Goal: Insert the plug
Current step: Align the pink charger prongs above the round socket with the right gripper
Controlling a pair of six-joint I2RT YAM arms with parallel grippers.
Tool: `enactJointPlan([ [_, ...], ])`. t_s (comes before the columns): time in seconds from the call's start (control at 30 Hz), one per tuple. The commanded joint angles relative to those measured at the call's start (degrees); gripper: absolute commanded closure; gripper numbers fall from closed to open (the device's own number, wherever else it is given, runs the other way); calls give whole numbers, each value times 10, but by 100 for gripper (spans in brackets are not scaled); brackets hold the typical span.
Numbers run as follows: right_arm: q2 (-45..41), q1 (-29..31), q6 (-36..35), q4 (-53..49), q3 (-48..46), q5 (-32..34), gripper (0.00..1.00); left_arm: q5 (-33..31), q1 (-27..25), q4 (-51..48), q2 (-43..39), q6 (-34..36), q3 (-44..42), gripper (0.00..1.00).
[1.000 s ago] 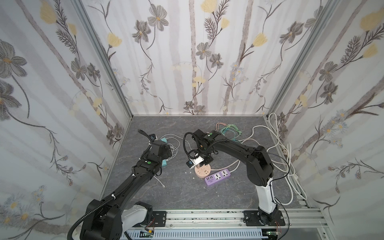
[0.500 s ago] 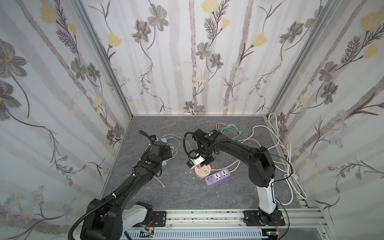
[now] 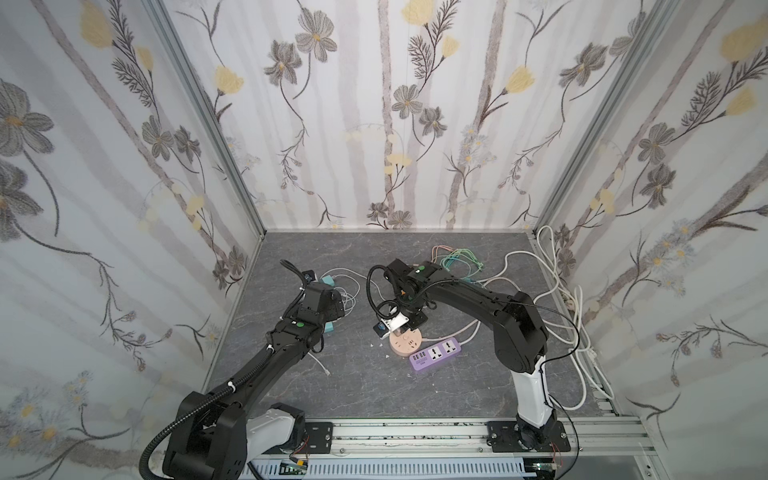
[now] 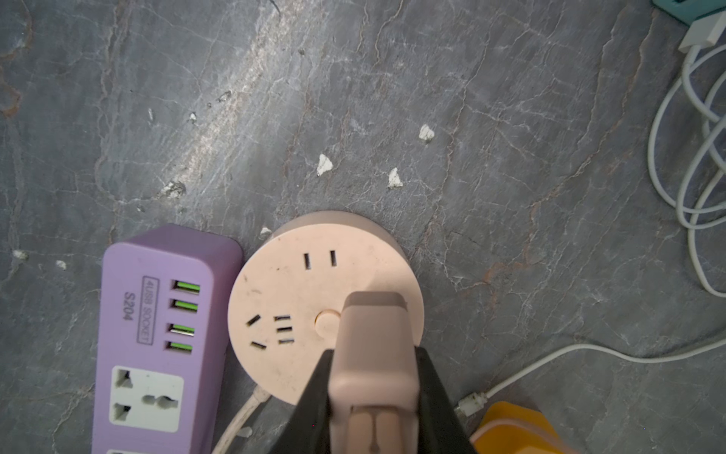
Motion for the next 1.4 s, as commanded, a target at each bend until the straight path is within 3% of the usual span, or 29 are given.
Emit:
enactJointPlan([
  [0.0, 15, 0, -12, 12, -10, 13, 100, -4, 1, 4, 1, 2, 5, 0],
  [0.5, -23, 1, -8, -10, -11, -9, 100, -5, 1, 7, 3, 5, 3, 0],
  [1.13, -14, -6, -16, 30, -42, 31, 100, -6, 1, 4, 3, 12, 0, 0],
  [1.27, -27, -6, -16, 25, -41, 14, 100, 17, 1, -6, 8, 0, 11, 0],
  [1.37, -26, -4, -17, 25, -41, 12, 100, 72, 1, -21, 18, -38, 26, 0],
])
